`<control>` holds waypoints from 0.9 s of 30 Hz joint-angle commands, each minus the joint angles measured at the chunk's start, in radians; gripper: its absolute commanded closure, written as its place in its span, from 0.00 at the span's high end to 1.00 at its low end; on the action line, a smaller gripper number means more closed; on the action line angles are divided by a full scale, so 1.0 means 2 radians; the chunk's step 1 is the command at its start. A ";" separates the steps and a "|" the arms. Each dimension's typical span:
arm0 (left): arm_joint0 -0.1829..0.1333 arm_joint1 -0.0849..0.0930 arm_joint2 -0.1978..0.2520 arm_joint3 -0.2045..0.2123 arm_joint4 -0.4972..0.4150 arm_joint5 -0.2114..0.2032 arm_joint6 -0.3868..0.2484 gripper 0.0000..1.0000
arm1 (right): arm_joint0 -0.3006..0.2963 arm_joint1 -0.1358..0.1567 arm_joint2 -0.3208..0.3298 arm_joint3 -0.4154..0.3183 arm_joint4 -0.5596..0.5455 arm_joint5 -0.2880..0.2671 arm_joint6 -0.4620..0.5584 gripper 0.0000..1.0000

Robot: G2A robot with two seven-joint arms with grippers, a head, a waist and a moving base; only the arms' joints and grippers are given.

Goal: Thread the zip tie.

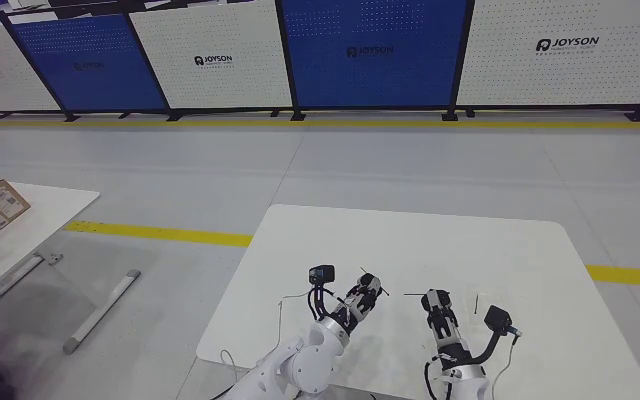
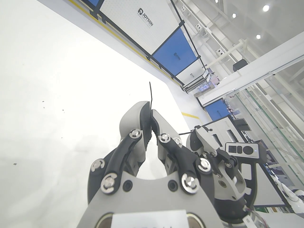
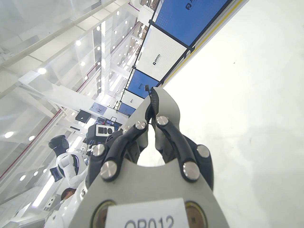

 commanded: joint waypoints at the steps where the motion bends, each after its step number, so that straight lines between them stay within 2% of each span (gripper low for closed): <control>1: 0.000 0.000 0.000 0.000 0.000 0.000 0.000 0.00 | 0.000 0.000 0.000 0.000 0.000 0.000 0.000 0.00; 20: 0.000 0.000 0.000 0.000 0.000 0.000 0.000 0.00 | -0.002 -0.002 0.005 -0.003 0.006 -0.001 -0.009 0.00; 24: 0.000 0.000 0.000 0.000 0.000 0.000 0.000 0.00 | 0.001 -0.007 0.010 -0.012 0.042 0.016 -0.018 0.00; 27: 0.000 0.000 0.000 0.000 0.000 0.000 0.000 0.00 | 0.017 -0.013 -0.005 -0.006 0.025 0.059 -0.023 0.00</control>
